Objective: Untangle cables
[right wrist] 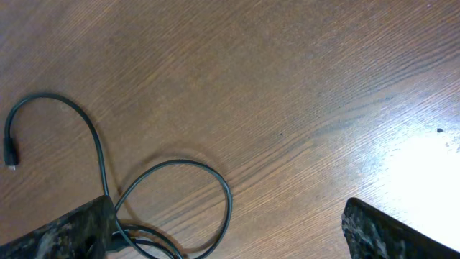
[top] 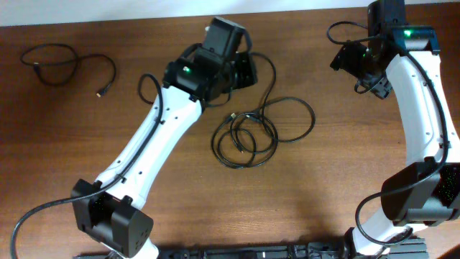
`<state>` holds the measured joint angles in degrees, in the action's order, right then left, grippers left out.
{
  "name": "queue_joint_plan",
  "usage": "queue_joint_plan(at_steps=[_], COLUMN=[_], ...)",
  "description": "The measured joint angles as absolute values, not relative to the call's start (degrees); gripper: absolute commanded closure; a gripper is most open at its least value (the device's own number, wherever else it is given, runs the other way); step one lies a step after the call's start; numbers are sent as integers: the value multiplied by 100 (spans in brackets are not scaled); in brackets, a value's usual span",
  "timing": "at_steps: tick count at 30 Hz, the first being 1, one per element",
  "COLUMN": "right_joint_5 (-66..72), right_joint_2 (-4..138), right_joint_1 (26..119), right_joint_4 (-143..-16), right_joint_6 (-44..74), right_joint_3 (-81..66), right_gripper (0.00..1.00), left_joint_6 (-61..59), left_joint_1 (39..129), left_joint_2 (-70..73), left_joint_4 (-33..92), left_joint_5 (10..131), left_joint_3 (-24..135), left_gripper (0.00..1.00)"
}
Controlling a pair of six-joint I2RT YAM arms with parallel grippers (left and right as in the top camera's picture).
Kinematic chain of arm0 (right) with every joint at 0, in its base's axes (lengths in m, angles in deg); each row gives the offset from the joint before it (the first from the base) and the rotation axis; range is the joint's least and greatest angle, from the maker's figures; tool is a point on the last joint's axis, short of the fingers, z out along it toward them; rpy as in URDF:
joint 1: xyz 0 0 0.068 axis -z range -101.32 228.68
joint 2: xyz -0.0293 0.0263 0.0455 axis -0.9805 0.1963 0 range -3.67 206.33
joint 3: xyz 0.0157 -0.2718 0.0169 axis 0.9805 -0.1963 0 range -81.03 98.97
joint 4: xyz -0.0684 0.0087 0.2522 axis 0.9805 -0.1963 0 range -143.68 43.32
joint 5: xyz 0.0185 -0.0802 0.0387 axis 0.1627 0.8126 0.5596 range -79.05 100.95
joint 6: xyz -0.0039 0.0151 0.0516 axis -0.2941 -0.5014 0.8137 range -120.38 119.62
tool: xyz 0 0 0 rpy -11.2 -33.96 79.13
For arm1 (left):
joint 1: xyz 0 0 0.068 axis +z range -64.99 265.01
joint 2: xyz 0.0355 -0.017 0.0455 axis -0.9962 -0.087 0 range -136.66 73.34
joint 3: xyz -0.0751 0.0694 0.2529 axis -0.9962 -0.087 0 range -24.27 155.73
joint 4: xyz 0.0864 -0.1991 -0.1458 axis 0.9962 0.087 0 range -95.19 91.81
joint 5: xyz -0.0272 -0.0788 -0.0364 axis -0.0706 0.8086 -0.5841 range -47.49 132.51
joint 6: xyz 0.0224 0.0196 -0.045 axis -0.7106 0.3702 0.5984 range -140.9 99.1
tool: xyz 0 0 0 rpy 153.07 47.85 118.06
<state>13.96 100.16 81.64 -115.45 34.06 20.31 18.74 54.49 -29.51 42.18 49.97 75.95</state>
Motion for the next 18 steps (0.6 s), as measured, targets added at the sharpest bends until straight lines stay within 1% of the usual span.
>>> queue_joint_plan(at_steps=[1,5,11,14,16,18], right_joint_5=[1398,1396,1398,1398,1398,1396], right_joint_2=[10016,10016,10016,10016,10016,10016], right_joint_1=[8164,8164,8164,8164,8164,8164], right_joint_4=[-11543,-11545,-11547,-11545,-11545,-11545], right_joint_6=[3406,3404,3406,3406,3404,3404], right_joint_3=[2031,2031,2031,2031,2031,2031], right_gripper=[2,2,2,2,2,1], left_joint_6=[1865,1856,1854,1854,1856,1850], left_joint_1=[5451,5053,4404,4378,4389,4386], left_joint_2=[-2953,-3170,-4324,-4634,-4756,-4861], left_joint_4=[4330,4478,4321,4321,4321,4321], left_joint_5=[4997,5001,4931,4868,4757,4719], left_joint_3=[7595,7600,7600,7597,7597,7600], left_gripper=[2,1,1,1,5,5])
